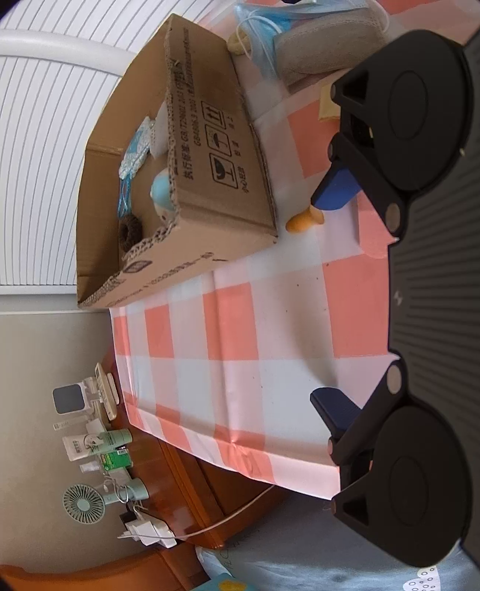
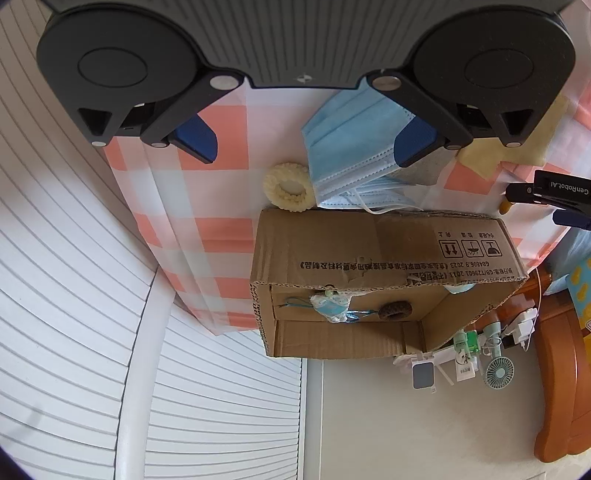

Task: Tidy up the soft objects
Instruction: 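Move the right gripper over the cream scrunchie while the left gripper approaches the orange earplug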

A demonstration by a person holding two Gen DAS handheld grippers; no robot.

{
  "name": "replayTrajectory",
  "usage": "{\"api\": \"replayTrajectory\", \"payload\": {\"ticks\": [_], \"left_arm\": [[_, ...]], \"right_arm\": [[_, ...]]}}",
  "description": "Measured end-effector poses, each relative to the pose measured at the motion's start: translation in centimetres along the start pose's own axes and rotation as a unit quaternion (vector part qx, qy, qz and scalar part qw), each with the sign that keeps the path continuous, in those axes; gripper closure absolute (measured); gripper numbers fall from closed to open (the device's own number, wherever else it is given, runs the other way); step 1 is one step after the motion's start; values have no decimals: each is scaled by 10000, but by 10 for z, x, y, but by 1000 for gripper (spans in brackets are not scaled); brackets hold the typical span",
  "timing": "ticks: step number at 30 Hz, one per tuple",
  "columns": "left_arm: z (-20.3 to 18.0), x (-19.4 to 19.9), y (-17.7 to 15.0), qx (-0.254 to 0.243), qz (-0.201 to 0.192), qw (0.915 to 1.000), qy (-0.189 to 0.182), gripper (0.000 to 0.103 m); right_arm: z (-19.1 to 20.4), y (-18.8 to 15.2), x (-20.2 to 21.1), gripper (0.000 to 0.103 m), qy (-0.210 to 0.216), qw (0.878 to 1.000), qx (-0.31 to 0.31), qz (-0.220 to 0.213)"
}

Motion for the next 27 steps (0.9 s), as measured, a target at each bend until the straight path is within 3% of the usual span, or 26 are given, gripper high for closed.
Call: {"api": "replayTrajectory", "payload": {"ticks": [16,21,25,27], "left_arm": [[-27,5,0,-416,-77,9978,-517,5],[-25,4,-3,-517,-42,9976,-465,3],[-24,3,-4,-438,-13,9975,-547,1],[-24,3,-6,-441,-9,9973,-580,1]], "right_arm": [[-10,15,4,0,29,9996,10,-291],[-37,28,3,0,-329,9981,-167,-500],[-55,18,-18,0,-689,9972,-105,-268],[-54,10,-30,0,-652,9978,-16,-87]]}}
Point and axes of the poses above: each gripper's, at about its wrist camera, not at the fingertips, and x roughly against the way its jaws point, z to its left, y to its top, the point moved 9 cm from there along -x, roughly the way its jaws point, and after that the axes turned 1 degree about -y, right-handed, at the moved point
